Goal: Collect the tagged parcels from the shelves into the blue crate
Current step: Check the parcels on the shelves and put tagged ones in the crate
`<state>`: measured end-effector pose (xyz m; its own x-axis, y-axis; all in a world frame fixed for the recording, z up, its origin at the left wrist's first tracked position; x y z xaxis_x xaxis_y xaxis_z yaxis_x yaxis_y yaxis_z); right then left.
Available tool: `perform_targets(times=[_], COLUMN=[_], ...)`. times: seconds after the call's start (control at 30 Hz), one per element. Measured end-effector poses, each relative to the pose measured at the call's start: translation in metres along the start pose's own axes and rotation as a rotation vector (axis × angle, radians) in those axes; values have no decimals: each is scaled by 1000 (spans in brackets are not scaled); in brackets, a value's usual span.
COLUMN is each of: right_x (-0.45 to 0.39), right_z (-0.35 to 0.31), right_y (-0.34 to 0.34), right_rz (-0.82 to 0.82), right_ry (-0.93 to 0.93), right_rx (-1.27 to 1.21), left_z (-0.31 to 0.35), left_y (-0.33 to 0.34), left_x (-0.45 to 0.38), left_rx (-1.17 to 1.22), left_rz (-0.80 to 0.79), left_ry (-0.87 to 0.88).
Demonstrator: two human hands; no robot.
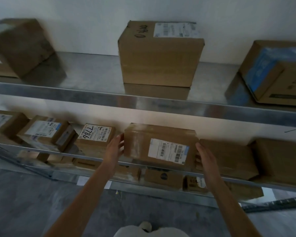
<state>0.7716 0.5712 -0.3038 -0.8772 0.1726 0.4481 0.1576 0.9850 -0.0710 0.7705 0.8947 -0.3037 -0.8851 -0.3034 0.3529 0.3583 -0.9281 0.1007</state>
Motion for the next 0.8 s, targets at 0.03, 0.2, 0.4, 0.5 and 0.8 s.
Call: perform_targets(times=[0.03,0.2,0.4,0.5,0.8], right_x=[0,-1,-4,-11,-39], right_z=[0,-2,6,18,59], right_y=[-1,2,13,23,46], right_rz=[7,19,5,-6,-4], right_ry=[-10,-45,-36,-2,99], right_rx=[3,41,100,144,273], left_z=[-1,-7,-12,-20,-39], left_y=[2,4,9,6,11], left_x=[2,0,-4,-17,-50], left_rx=[-7,-57,-87,-201,-594], left_rz=[0,6,-39,-48,-163], left_ry=[-3,5,8,1,67])
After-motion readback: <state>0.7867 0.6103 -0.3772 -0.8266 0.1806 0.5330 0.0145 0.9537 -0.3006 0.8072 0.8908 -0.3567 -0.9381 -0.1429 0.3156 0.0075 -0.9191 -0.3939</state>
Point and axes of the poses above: each hand's wrist, its own x-axis away from the middle knuckle, its own y-axis out of the palm, z = x × y, the point moved 7 cm from there along -x, towards the middle knuckle, and after that the axes turned 6 degrees about y, right-handed, at the moved point
